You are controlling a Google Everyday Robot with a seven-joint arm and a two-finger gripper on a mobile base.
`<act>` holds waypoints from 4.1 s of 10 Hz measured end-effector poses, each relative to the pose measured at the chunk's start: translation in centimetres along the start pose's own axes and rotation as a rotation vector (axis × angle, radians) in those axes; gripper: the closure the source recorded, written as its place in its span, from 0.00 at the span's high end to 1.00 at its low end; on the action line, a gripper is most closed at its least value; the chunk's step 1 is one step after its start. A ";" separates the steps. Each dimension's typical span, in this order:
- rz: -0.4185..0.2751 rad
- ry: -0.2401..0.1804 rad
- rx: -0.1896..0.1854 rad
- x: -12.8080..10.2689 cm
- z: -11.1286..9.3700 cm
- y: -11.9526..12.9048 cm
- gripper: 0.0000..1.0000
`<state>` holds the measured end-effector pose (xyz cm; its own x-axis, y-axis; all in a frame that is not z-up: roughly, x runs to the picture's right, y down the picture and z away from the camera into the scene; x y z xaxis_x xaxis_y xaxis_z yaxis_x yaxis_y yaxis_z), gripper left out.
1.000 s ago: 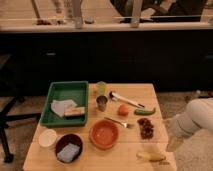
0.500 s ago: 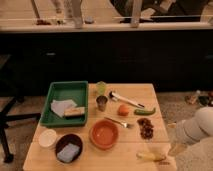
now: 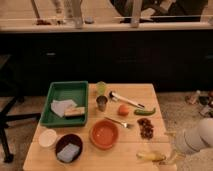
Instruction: Place banana in plastic cup
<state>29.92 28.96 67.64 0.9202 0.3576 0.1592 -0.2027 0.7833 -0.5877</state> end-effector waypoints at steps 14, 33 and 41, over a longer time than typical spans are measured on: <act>0.000 -0.025 -0.006 0.6 7.9 1.3 0.80; 0.012 -0.024 -0.021 1.2 8.5 1.3 0.74; 0.012 -0.024 -0.021 1.2 8.5 1.3 0.23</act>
<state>27.92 34.74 73.75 0.9095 0.3789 0.1710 -0.2060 0.7681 -0.6063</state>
